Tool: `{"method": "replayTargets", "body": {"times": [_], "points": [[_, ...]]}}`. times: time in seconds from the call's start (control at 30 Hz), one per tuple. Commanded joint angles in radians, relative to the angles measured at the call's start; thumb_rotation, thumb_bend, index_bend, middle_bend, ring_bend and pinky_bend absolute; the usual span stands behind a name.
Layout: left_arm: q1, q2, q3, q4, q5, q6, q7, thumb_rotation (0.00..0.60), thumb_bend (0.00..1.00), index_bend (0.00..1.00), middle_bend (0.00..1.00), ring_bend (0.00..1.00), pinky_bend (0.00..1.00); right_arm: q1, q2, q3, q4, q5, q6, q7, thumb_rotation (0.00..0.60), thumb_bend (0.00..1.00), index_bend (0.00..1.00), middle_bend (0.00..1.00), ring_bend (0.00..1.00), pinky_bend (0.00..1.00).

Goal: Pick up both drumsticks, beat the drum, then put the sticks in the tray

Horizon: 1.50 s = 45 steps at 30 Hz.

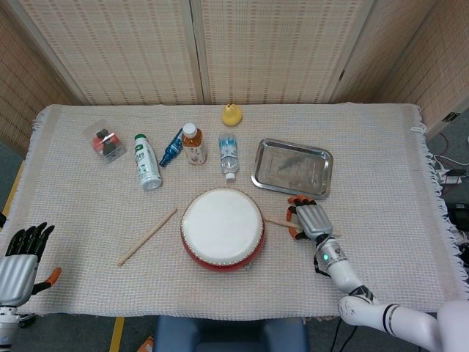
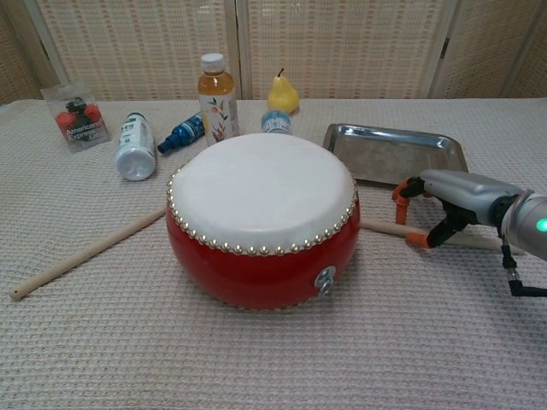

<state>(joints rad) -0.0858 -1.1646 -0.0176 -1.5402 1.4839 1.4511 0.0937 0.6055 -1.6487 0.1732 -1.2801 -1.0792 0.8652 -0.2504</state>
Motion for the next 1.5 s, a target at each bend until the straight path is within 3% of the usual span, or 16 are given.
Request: {"method": "replayTargets", "body": {"times": [0.03, 0.53, 0.83, 1.03, 1.17, 1.2, 1.3, 1.4, 1.5], "points": [[0.0, 0.0, 0.0, 0.001, -0.001, 0.0, -0.001, 0.6, 0.28, 0.03, 0.0, 0.0, 0.05, 0.0, -0.002, -0.007, -0.001, -0.008, 0.008, -0.005, 0.6, 0.32, 0.49, 0.16, 0.0, 0.15], [0.002, -0.005, 0.005, 0.01, 0.001, -0.004, -0.015, 0.6, 0.28, 0.03, 0.0, 0.0, 0.05, -0.02, -0.027, -0.058, 0.033, -0.059, 0.051, -0.023, 0.6, 0.32, 0.48, 0.16, 0.0, 0.15], [0.003, -0.005, 0.005, 0.013, 0.002, -0.002, -0.029, 0.6, 0.28, 0.04, 0.0, 0.0, 0.05, -0.049, 0.01, -0.03, -0.017, -0.124, 0.097, 0.161, 0.6, 0.38, 0.65, 0.21, 0.05, 0.15], [0.003, -0.004, 0.004, 0.011, 0.007, 0.003, -0.029, 0.6, 0.28, 0.04, 0.0, 0.0, 0.05, -0.097, 0.11, 0.011, -0.121, -0.196, 0.13, 0.512, 0.6, 0.41, 0.69, 0.27, 0.11, 0.16], [0.002, -0.001, 0.004, 0.003, 0.013, 0.008, -0.025, 0.6, 0.28, 0.04, 0.0, 0.0, 0.05, -0.13, 0.201, 0.035, -0.164, -0.262, 0.099, 0.959, 0.6, 0.41, 0.69, 0.33, 0.19, 0.18], [0.002, -0.001, 0.004, 0.002, 0.014, 0.008, -0.024, 0.6, 0.28, 0.04, 0.0, 0.0, 0.05, -0.132, 0.206, 0.036, -0.163, -0.267, 0.098, 0.993, 0.6, 0.41, 0.68, 0.34, 0.21, 0.2], [0.002, 0.0, 0.004, 0.0, 0.015, 0.009, -0.021, 0.6, 0.28, 0.04, 0.0, 0.0, 0.05, -0.138, 0.218, 0.037, -0.151, -0.287, 0.091, 1.115, 0.6, 0.41, 0.67, 0.37, 0.26, 0.27], [0.0, 0.003, 0.005, -0.013, 0.023, 0.011, -0.012, 0.6, 0.28, 0.04, 0.0, 0.0, 0.05, -0.136, 0.24, 0.0, -0.086, -0.368, 0.041, 1.474, 0.6, 0.41, 0.64, 0.38, 0.3, 0.36], [0.001, 0.008, 0.006, -0.024, 0.026, 0.016, -0.003, 0.6, 0.28, 0.04, 0.0, 0.0, 0.05, -0.122, 0.223, -0.029, 0.008, -0.464, 0.078, 1.736, 0.6, 0.41, 0.63, 0.4, 0.34, 0.4]]}}
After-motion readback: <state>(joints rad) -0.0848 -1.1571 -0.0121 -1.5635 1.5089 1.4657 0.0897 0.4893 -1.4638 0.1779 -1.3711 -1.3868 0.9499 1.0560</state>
